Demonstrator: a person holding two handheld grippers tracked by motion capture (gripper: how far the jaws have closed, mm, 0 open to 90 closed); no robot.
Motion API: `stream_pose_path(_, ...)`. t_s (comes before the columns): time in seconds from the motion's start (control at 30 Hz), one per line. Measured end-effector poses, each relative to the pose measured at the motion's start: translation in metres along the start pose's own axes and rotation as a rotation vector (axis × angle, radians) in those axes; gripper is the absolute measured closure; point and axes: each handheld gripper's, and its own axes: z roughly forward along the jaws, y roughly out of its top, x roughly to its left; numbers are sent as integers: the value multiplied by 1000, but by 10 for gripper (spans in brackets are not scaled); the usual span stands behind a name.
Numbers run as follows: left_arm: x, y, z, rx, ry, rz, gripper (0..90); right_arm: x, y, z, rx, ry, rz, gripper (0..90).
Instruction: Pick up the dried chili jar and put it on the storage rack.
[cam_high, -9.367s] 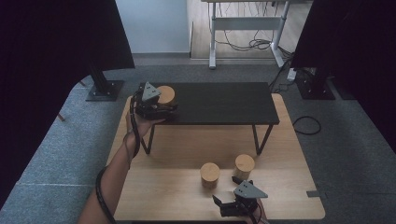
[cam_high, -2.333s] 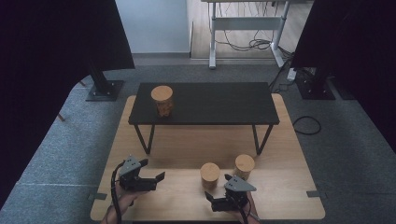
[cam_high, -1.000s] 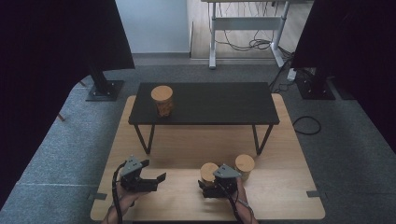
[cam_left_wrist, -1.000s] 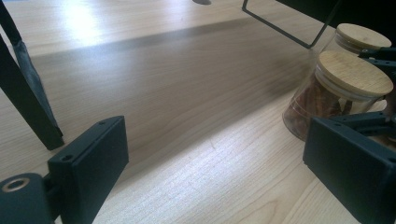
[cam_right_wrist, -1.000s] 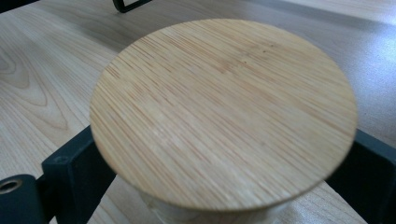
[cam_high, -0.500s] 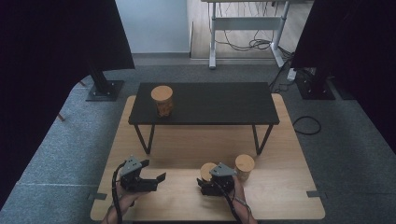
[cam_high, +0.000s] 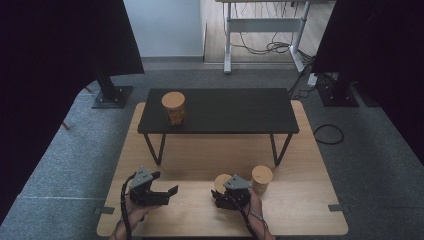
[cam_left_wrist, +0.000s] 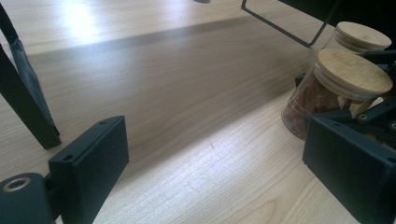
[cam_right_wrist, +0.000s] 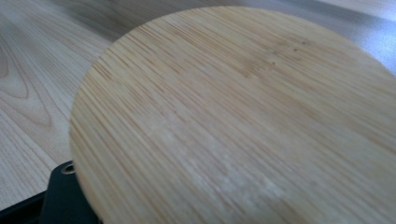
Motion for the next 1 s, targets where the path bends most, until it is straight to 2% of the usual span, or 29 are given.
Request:
stream_pose_path(0.13, 0, 0, 1, 0, -1, -1, 64, 1, 0, 0, -1, -3, -16, 250)
stream_pose_path(0.53, 1, 0, -2, -10, 2, -4, 64, 1, -4, -9, -45, 3, -11, 250)
stream_pose_path(1.0, 1, 0, 0, -4, 6, -6, 64, 1, -3, -19, -62, 9, -20, 250)
